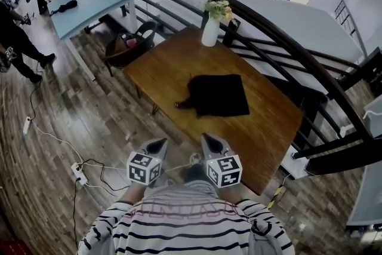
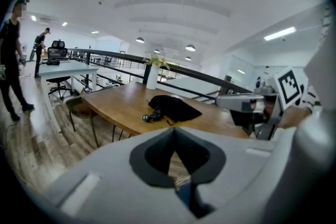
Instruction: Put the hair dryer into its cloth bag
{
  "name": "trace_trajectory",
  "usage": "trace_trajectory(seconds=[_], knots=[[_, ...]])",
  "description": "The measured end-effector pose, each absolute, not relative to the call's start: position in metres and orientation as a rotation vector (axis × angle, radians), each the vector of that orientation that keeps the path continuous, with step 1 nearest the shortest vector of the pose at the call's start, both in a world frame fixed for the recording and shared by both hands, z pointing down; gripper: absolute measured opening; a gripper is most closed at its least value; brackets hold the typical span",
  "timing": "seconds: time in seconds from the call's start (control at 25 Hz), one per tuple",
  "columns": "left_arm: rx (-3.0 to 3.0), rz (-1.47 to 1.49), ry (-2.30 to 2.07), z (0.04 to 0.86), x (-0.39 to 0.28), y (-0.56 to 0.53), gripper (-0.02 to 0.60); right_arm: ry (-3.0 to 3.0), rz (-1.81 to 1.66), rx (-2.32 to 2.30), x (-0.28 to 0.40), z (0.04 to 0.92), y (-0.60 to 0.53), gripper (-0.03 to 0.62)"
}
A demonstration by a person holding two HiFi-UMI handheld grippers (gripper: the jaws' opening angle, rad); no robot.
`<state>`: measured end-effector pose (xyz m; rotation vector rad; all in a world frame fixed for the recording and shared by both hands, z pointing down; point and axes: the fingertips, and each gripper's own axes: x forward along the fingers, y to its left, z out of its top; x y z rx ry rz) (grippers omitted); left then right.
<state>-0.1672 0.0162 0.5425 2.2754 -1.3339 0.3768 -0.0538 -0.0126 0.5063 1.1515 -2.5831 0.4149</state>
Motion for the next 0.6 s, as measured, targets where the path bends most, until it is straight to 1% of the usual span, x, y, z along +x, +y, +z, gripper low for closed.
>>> trace_trajectory(seconds=[0.6], knots=[[2.270,0.378,-1.333,0.5427,-0.1721,0.0191,0.003,-2.584,0.418,1.134,-0.0613,0.5058,-0.0091,0.000]])
